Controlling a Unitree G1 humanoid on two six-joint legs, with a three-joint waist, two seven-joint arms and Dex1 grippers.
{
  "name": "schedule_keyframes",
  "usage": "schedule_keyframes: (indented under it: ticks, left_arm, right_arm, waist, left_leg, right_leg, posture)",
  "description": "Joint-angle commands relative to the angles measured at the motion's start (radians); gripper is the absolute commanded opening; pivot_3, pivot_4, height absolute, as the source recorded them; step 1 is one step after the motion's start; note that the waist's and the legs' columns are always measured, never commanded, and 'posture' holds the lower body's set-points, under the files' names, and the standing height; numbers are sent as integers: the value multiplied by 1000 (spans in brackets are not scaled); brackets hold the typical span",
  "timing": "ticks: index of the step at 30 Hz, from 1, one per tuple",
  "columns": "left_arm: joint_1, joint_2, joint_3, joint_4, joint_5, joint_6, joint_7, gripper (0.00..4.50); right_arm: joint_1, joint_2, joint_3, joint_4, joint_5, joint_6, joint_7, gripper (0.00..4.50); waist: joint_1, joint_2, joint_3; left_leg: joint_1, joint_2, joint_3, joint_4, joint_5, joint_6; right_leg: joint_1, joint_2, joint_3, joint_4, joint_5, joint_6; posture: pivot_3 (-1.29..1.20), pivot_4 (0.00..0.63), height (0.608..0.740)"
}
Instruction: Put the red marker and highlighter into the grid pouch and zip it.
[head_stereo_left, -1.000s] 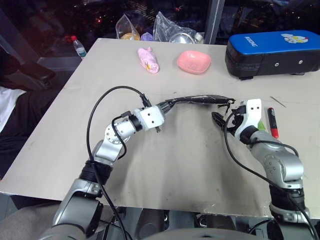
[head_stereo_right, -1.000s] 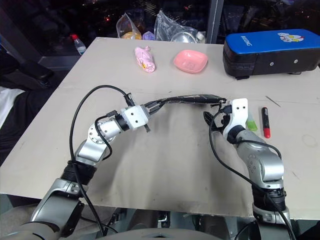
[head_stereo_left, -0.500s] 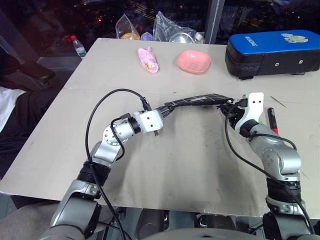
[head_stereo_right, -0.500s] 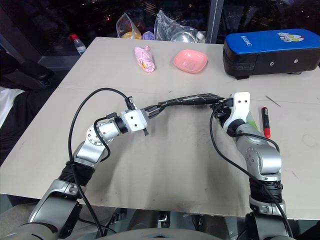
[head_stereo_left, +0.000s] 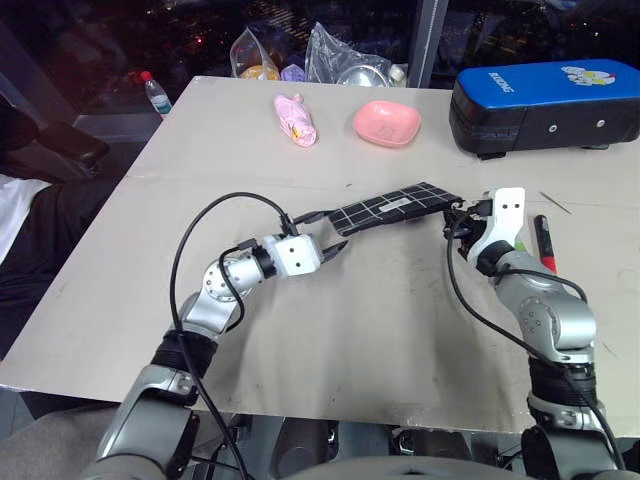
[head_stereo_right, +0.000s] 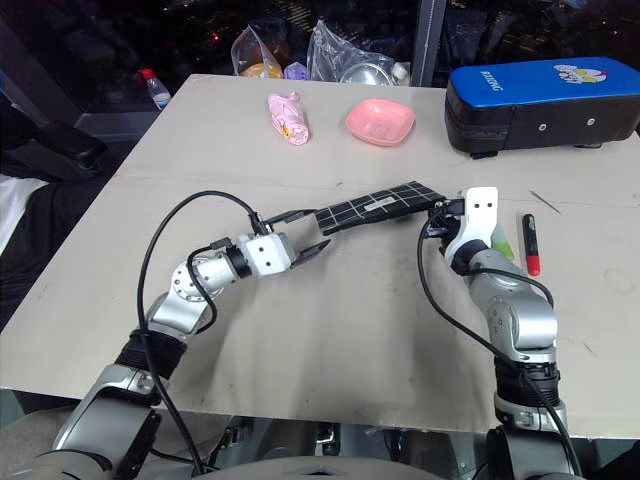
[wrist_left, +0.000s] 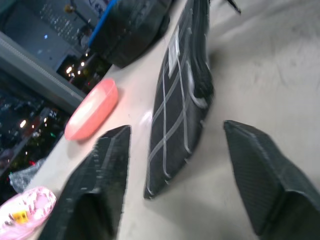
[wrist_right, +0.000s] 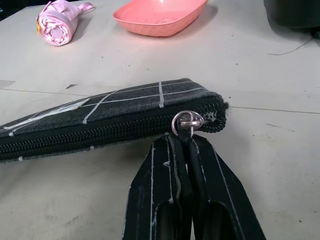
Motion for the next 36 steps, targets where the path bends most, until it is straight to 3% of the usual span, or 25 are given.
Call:
schedule_keyframes:
  ticks: [1, 7, 16, 17, 20, 21, 23, 36]
  left_arm:
    - [-31, -8, 13, 34, 8, -64, 24, 2862]
    - [-132, -79, -10, 185, 60, -205, 93, 2862]
    - [-203, -135, -25, 303, 83, -280, 115, 2862]
    - [-208, -138, -27, 315, 86, -286, 117, 2316]
    - [-217, -149, -35, 346, 88, -295, 114, 1271]
    - [-218, -152, -36, 354, 88, -296, 114, 680]
    - [-219, -156, -36, 361, 91, -299, 118, 39]
    - [-227, -166, -41, 337, 116, -274, 145, 39]
  right_arm:
    - [-2, 2, -4, -34, 2, -22, 4, 0]
    - [2, 8, 0, -45, 0, -18, 5, 0]
    - [0, 12, 3, -54, -4, -14, 0, 0]
    - [0, 12, 4, -55, -4, -14, 0, 0]
    - [6, 7, 11, -64, -8, -10, 5, 0]
    - [8, 6, 11, -68, -8, -8, 6, 0]
    - [11, -6, 21, -75, -18, -9, 15, 0]
    - [1, -199, 275, -67, -205, -128, 193, 0]
  waist:
    - [1, 0, 0]
    - [2, 0, 0]
    - [1, 0, 0]
    - [1, 0, 0]
    - [1, 0, 0]
    - [1, 0, 0]
    - [0, 0, 0]
    - [-1, 0, 0]
  left_leg:
    - [0, 0, 0, 0, 0, 0]
    - [-1, 0, 0, 0, 0, 0]
    - [-1, 0, 0, 0, 0, 0]
    - [-1, 0, 1, 0, 0, 0]
    - [-1, 0, 1, 0, 0, 0]
    - [-2, 0, 1, 0, 0, 0]
    - [-2, 0, 0, 0, 0, 0]
    - [-2, 0, 0, 0, 0, 0]
  right_leg:
    - [0, 0, 0, 0, 0, 0]
    - [0, 0, 0, 0, 0, 0]
    - [-1, 0, 0, 0, 0, 0]
    - [-1, 0, 0, 0, 0, 0]
    - [-1, 0, 0, 0, 0, 0]
    - [-1, 0, 0, 0, 0, 0]
    - [-2, 0, 0, 0, 0, 0]
    - [-2, 0, 0, -1, 0, 0]
  posture:
    - [0, 150, 688]
    - [0, 150, 688]
    - [0, 150, 688]
    - [0, 150, 688]
    - [0, 150, 688]
    - [0, 150, 688]
    - [0, 150, 688]
    - [0, 150, 688]
